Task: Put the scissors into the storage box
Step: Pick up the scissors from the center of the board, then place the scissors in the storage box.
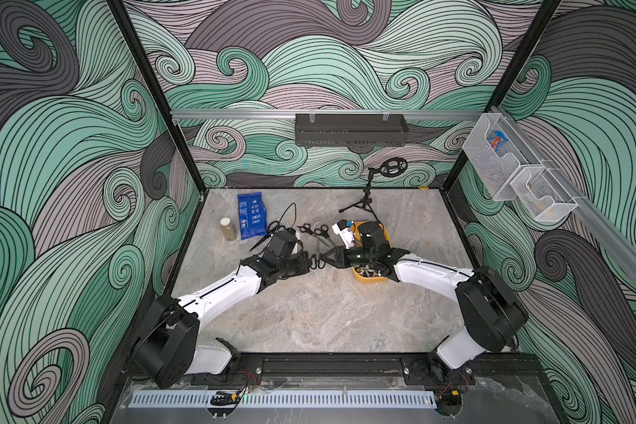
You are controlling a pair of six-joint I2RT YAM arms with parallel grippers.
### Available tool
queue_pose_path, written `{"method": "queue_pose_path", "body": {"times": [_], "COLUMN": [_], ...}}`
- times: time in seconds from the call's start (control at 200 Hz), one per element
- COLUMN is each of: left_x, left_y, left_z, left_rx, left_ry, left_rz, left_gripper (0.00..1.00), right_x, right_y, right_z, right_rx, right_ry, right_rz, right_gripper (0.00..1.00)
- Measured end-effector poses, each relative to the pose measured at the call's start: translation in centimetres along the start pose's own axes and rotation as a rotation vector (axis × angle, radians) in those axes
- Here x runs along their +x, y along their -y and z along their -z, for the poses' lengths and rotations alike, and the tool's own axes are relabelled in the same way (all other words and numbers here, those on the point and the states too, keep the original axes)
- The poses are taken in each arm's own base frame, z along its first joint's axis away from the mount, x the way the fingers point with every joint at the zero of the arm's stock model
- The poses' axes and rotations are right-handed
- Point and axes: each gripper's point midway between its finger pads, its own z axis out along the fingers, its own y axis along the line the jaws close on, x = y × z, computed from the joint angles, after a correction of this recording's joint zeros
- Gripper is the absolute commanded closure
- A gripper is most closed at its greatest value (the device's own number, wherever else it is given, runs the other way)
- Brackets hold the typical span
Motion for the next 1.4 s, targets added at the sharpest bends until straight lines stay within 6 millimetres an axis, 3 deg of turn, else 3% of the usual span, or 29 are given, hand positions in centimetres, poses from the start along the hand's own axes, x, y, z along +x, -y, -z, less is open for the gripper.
{"method": "queue_pose_path", "body": {"times": [0.075, 0.215, 0.29, 0.495, 0.665, 0.896, 1.046, 1.181, 1.401], "left_x": [-0.1, -0.1, -0.1, -0.4, -1.8, -5.4, -6.4, -6.3, -5.3], "left_y": [0.1, 0.2, 0.3, 0.4, -0.2, -1.7, -3.4, -5.0, -7.7], "left_z": [0.0, 0.0, 0.1, 0.6, 2.4, 5.5, 6.0, 5.9, 5.4], "left_rx": [0.001, 0.004, 0.008, 0.006, -0.049, -0.123, -0.165, -0.180, -0.186], "left_ry": [0.002, 0.001, 0.002, 0.017, 0.098, 0.278, 0.313, 0.307, 0.273], "left_rz": [-0.001, -0.006, -0.002, -0.004, -0.014, -0.011, 0.020, 0.059, 0.150], "left_gripper": [0.95, 0.70, 0.66, 0.65, 0.61, 0.55, 0.55, 0.55, 0.55], "right_x": [-0.1, -0.1, -0.1, -0.2, -1.3, -3.8, -4.5, -3.3, 0.2], "right_y": [0.0, 0.0, 0.1, 0.4, 2.1, 6.3, 9.3, 11.6, 13.2], "right_z": [0.0, 0.0, 0.0, 0.1, 1.4, 7.2, 11.0, 12.0, 11.3], "right_rx": [-0.001, 0.002, 0.003, 0.011, 0.047, 0.163, 0.258, 0.313, 0.334], "right_ry": [0.003, 0.003, 0.003, 0.008, 0.039, 0.157, 0.217, 0.201, 0.114], "right_rz": [0.004, 0.001, 0.001, -0.001, -0.026, -0.071, -0.099, -0.139, -0.197], "right_gripper": [0.85, 0.89, 0.91, 0.92, 0.92, 0.91, 0.91, 0.90, 0.88]}}
